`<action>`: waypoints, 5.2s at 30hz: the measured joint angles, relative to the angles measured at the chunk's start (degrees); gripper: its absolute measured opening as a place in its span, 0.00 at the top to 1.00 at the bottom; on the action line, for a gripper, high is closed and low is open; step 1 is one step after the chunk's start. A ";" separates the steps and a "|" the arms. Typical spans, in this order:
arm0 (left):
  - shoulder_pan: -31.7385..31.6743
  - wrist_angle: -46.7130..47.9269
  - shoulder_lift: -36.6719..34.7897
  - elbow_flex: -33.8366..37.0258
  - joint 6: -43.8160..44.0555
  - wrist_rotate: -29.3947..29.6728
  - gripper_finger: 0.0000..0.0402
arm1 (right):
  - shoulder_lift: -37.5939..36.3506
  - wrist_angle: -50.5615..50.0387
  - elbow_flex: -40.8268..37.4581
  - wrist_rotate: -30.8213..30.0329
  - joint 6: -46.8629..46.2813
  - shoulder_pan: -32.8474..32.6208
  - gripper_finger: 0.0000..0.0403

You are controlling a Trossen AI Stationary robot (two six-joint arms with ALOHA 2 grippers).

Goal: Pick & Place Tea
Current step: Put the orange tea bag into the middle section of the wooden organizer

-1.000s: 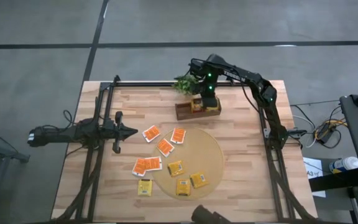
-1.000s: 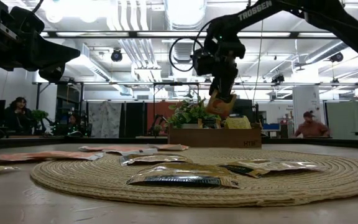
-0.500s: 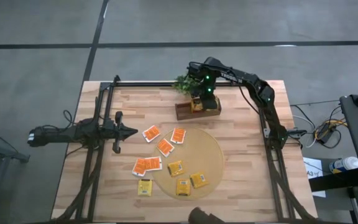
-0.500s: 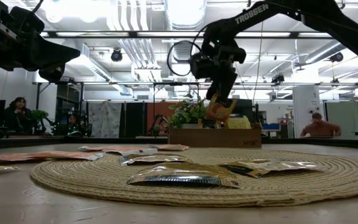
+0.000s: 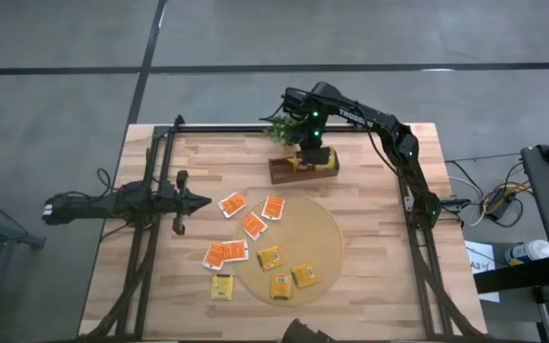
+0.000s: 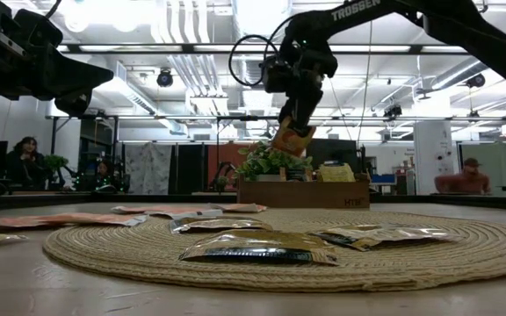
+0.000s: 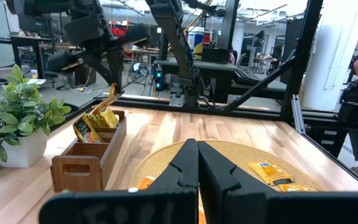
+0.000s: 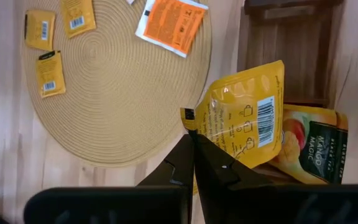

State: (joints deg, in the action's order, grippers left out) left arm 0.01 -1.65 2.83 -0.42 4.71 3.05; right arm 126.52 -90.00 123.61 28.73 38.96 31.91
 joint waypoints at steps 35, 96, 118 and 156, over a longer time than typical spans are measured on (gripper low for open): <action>0.07 0.00 0.00 0.00 0.00 0.00 1.00 | 0.15 7.61 -12.55 -0.25 0.67 3.29 0.98; 0.04 0.00 0.00 0.02 0.00 0.00 1.00 | -0.57 16.85 -5.66 -17.54 -8.59 2.18 0.64; 0.00 0.00 0.00 0.01 0.00 0.00 1.00 | -0.79 7.99 0.68 -15.57 -13.34 0.42 0.76; 0.04 0.00 0.00 0.02 0.00 -0.02 1.00 | -23.14 45.77 -42.36 -29.16 -18.94 -4.92 0.46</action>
State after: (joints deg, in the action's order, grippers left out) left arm 0.05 -1.65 2.83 -0.41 4.71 3.03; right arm 103.38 -44.24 81.25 -0.43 20.02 26.98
